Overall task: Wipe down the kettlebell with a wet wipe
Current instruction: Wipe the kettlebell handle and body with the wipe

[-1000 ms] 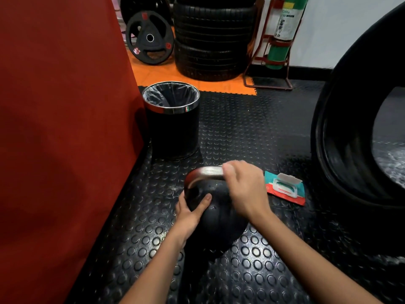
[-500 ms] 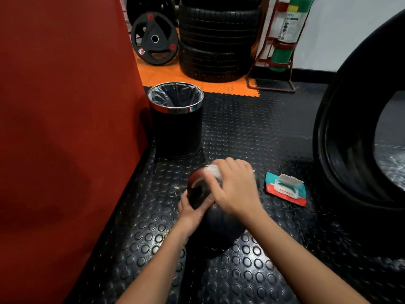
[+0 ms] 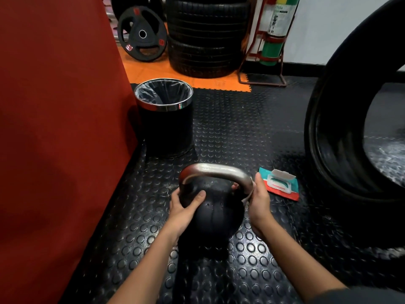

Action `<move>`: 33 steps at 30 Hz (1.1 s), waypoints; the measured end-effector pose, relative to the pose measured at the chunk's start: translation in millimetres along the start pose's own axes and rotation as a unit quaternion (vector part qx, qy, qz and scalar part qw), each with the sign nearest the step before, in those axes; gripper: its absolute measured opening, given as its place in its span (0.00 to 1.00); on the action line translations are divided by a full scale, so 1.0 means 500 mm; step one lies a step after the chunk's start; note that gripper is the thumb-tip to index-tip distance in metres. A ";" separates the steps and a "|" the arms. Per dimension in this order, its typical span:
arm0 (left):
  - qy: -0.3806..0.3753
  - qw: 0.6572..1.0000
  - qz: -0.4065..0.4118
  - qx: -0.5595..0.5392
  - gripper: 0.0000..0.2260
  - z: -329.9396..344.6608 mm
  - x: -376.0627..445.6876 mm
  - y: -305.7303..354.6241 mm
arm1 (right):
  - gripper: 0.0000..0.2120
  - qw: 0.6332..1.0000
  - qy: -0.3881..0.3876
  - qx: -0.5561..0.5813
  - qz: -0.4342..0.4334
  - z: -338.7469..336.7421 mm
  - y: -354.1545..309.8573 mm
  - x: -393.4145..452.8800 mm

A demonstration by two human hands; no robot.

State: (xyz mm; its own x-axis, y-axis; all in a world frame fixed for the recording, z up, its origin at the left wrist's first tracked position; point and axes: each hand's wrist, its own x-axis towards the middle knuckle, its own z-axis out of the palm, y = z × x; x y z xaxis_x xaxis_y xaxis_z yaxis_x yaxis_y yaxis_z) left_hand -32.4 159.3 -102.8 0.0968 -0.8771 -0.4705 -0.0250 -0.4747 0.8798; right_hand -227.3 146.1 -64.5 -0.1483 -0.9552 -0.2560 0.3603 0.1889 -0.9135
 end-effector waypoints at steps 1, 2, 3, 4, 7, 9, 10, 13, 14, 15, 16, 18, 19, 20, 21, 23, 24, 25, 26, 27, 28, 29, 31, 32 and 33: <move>-0.001 1.000 0.002 0.001 0.42 -0.001 0.001 0.000 | 0.32 1.000 -0.001 -0.012 0.004 -0.003 -0.002 0.006; -0.001 1.000 0.004 0.004 0.42 -0.002 0.001 0.000 | 0.33 0.999 -0.004 -0.032 0.010 0.000 -0.013 0.010; 0.001 1.000 0.007 0.007 0.41 -0.003 0.003 0.001 | 0.34 0.998 -0.006 -0.060 0.009 0.001 -0.023 0.017; 0.005 1.000 0.008 0.010 0.41 -0.004 0.005 0.001 | 0.36 0.995 -0.009 -0.103 0.003 0.003 -0.034 0.025; 0.009 1.000 0.012 0.009 0.41 -0.006 0.010 -0.002 | 0.39 0.962 -0.013 -0.259 -0.087 0.031 -0.064 0.017; 0.009 1.000 0.008 0.002 0.39 -0.010 0.006 -0.002 | 0.35 0.904 -0.019 -0.381 -0.194 0.059 -0.075 -0.006; 0.006 1.000 0.007 -0.001 0.38 -0.013 0.006 -0.001 | 0.32 0.864 -0.031 -0.443 -0.237 0.073 -0.082 -0.020; -0.013 0.999 0.021 -0.021 0.35 -0.025 0.008 0.012 | 0.26 0.751 -0.049 -0.573 -0.326 0.095 -0.083 -0.032; -0.023 0.999 0.021 -0.016 0.32 -0.033 0.013 0.019 | 0.25 0.723 -0.056 -0.598 -0.342 0.100 -0.080 -0.034; -0.038 0.999 0.016 0.005 0.27 -0.042 0.018 0.035 | 0.26 0.699 -0.066 -0.618 -0.353 0.107 -0.079 -0.036; -0.065 0.997 0.004 0.046 0.22 -0.059 0.026 0.050 | 0.27 0.682 -0.080 -0.633 -0.359 0.115 -0.077 -0.037; -0.138 0.977 -0.039 0.158 0.16 -0.103 0.049 0.085 | 0.29 0.662 -0.105 -0.646 -0.366 0.126 -0.077 -0.039; -0.164 0.962 -0.057 0.212 0.14 -0.122 0.060 0.105 | 0.29 0.662 -0.107 -0.648 -0.362 0.129 -0.081 -0.038; -0.177 0.947 -0.072 0.259 0.16 -0.137 0.075 0.122 | 0.28 0.667 -0.104 -0.648 -0.352 0.132 -0.089 -0.036; -0.180 0.935 -0.087 0.293 0.19 -0.142 0.087 0.141 | 0.26 0.677 -0.097 -0.649 -0.334 0.135 -0.099 -0.031; -0.171 0.921 -0.094 0.336 0.18 -0.132 0.108 0.182 | 0.24 0.705 -0.093 -0.651 -0.266 0.138 -0.123 -0.019; -0.167 0.918 -0.092 0.348 0.16 -0.121 0.122 0.198 | 0.25 0.718 -0.100 -0.653 -0.221 0.139 -0.136 -0.011; -0.171 0.915 -0.102 0.350 0.13 -0.109 0.134 0.214 | 0.28 0.728 -0.109 -0.656 -0.169 0.143 -0.149 -0.001; -0.178 0.908 -0.119 0.360 0.11 -0.101 0.146 0.230 | 0.29 0.733 -0.118 -0.658 -0.128 0.148 -0.163 0.010; -0.186 0.898 -0.136 0.376 0.09 -0.091 0.153 0.243 | 0.30 0.734 -0.128 -0.659 -0.101 0.152 -0.172 0.020; -0.195 0.885 -0.151 0.396 0.09 -0.087 0.164 0.252 | 0.29 0.732 -0.141 -0.661 -0.087 0.159 -0.180 0.027; -0.208 0.870 -0.167 0.414 0.10 -0.082 0.171 0.259 | 0.28 0.730 -0.155 -0.662 -0.077 0.166 -0.184 0.031; -0.219 0.850 -0.192 0.438 0.09 -0.077 0.175 0.265 | 0.25 0.728 -0.178 -0.659 -0.060 0.180 -0.186 0.035; -0.221 0.844 -0.205 0.444 0.07 -0.075 0.178 0.265 | 0.25 0.733 -0.180 -0.654 -0.054 0.182 -0.183 0.037; -0.218 0.841 -0.218 0.444 0.06 -0.072 0.177 0.266 | 0.24 0.741 -0.175 -0.646 -0.053 0.181 -0.178 0.040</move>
State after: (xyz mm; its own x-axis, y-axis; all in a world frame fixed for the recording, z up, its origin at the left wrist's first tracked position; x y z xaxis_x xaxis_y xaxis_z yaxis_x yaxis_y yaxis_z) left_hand 8.7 21.2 -24.9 -0.0795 -0.4564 -0.8862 -0.8343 -0.4560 0.3097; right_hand -179.0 89.7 40.6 0.2164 -0.9380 -0.2707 -0.8520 -0.0461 -0.5215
